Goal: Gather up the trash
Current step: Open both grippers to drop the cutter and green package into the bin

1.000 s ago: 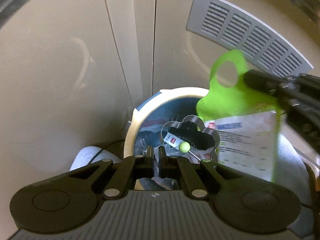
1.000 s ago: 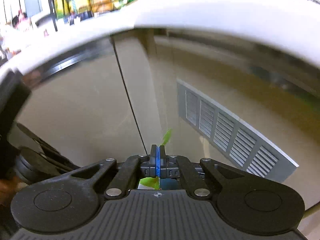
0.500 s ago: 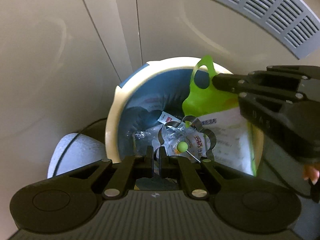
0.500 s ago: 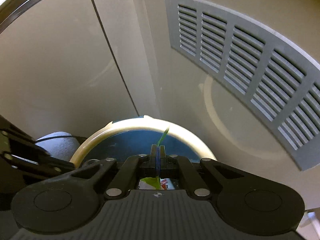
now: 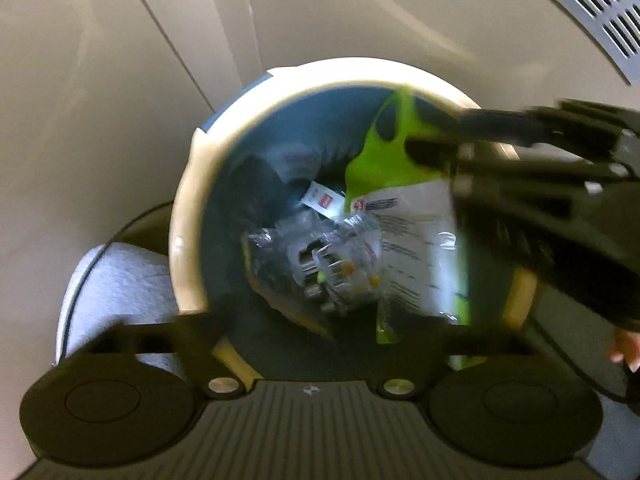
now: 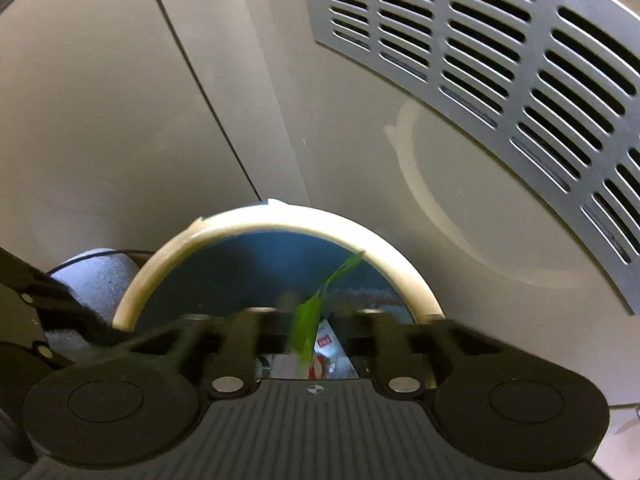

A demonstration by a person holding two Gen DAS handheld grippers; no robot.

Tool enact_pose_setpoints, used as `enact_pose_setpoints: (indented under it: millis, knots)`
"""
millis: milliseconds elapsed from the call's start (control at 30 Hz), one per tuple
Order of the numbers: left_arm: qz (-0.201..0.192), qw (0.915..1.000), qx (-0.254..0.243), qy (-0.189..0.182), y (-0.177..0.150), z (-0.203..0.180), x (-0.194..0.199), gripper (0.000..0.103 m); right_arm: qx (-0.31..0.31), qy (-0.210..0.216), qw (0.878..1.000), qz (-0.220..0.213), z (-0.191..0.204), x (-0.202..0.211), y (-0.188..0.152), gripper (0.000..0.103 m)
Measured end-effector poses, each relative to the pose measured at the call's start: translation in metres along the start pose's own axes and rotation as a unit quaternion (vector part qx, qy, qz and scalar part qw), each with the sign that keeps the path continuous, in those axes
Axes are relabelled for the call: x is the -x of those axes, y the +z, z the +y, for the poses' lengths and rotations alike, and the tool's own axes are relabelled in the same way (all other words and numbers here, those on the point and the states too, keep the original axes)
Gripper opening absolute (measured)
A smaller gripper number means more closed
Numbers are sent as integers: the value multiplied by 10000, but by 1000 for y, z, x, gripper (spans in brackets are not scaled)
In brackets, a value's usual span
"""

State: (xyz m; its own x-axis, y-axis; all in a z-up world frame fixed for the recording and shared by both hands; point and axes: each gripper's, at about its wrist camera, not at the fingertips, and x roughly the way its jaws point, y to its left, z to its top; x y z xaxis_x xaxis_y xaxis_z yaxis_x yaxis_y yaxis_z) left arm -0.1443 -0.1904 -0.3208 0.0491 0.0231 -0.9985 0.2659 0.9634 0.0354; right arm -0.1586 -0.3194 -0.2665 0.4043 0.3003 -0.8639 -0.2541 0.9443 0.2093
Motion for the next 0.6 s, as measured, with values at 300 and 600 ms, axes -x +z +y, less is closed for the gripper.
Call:
enact_pose_setpoints:
  millis: [300,600]
  knots:
    - [-563,9983,121,106,-9,17,50,103,189,-136,9986,-468,1,52,-2,76]
    - [-1483,9867,660,-34,-37,38,137,103,317,-332,9857,-1624,14,132,-7,89]
